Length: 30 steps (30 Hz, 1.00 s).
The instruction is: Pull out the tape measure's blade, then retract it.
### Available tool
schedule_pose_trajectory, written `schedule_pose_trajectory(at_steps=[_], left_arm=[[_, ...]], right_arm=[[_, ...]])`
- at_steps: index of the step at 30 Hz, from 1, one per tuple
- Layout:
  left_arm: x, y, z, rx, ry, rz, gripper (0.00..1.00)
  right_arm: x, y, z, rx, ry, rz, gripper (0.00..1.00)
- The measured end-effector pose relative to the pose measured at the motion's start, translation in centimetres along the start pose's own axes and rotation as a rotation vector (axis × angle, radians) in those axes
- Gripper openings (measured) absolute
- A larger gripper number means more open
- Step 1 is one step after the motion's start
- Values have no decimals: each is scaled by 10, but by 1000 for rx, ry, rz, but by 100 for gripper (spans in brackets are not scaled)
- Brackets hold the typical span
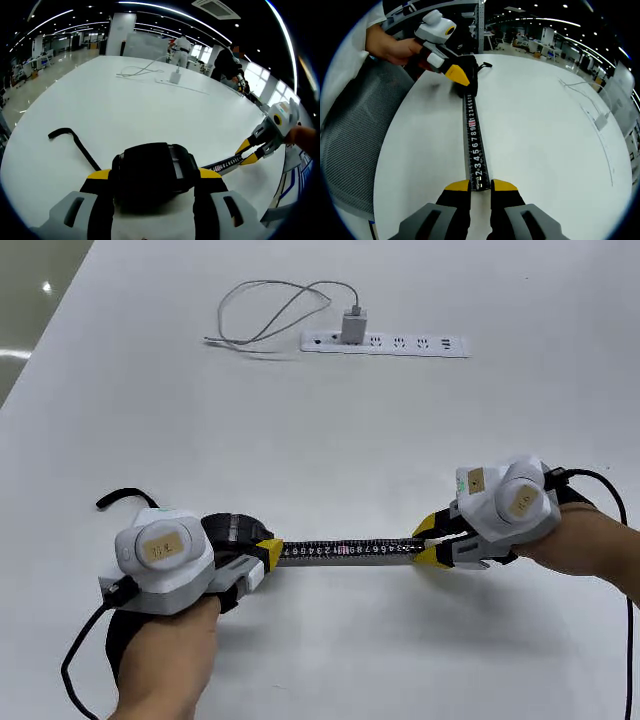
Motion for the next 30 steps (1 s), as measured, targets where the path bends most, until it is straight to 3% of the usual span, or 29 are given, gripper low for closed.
schedule_pose_trajectory(at_steps=[30], left_arm=[[0, 1, 1, -19, -7, -6, 60]], right_arm=[[25, 1, 36, 8, -63, 21, 10]])
Point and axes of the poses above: the centre of the closed fingertips' face, and the gripper's own axes: x roughly forward along the fingers, y roughly to its left, z roughly out of its top, the point moved 1 cm from there along -x, roughly backward along the fingers
